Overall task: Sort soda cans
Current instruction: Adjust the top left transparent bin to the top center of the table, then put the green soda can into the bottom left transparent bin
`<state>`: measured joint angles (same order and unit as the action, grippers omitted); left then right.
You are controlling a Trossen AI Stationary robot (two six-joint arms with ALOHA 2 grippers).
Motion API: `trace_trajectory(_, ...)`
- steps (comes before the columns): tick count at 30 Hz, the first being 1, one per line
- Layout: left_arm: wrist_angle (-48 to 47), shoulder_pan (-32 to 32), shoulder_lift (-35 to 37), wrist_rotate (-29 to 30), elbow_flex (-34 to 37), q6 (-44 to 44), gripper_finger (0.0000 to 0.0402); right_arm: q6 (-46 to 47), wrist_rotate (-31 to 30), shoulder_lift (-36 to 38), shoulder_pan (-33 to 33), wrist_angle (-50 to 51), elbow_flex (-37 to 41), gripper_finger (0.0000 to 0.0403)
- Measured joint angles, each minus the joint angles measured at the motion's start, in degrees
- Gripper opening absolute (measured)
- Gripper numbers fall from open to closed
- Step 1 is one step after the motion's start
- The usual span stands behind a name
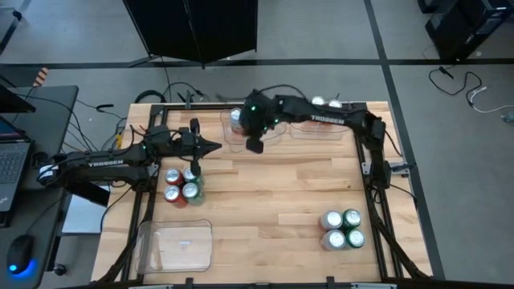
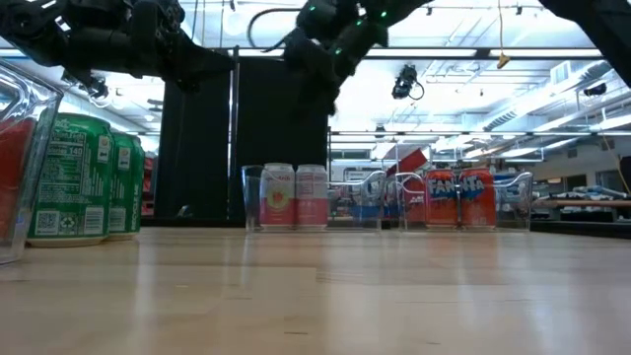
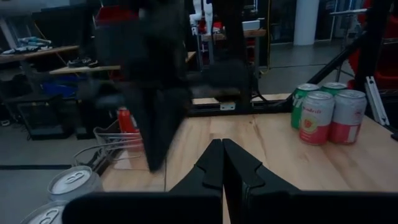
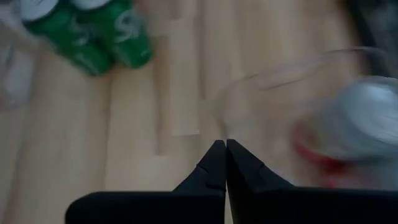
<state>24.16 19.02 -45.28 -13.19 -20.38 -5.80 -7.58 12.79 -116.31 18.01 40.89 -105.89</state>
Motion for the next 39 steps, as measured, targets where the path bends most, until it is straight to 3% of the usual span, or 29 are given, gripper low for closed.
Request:
trace_trajectory(9,0.4,-0.1,0.0,0.3,0.0,-0.2,0.0,-0.6,-1.8,-9.4,-3.4,-9.5,0.1,0.0)
trace_trajectory(18,0.3,-0.1,0.0,0.3,0.0,-0.2,0.0,8.8,-16.4,-10.2,-2.2,-12.0,0.0,0.0)
trace_trajectory(25,-0.6,-0.1,0.0,0.5,0.0,-0.2,0.0,13.6,-23.0,-10.1,-0.2,-9.3,0.0,0.0)
trace_trajectory(32,-2.0,-0.1,0.0,0.5,0.0,0.0,0.0,11.9,-22.1,-9.8,0.4,-8.5,0.0,0.0)
trace_trajectory(39,-7.5,-0.4,1.0,1.6,-1.2,0.4,0.0,7.4,-22.0,-3.4,-2.0,-3.4,0.1,0.0)
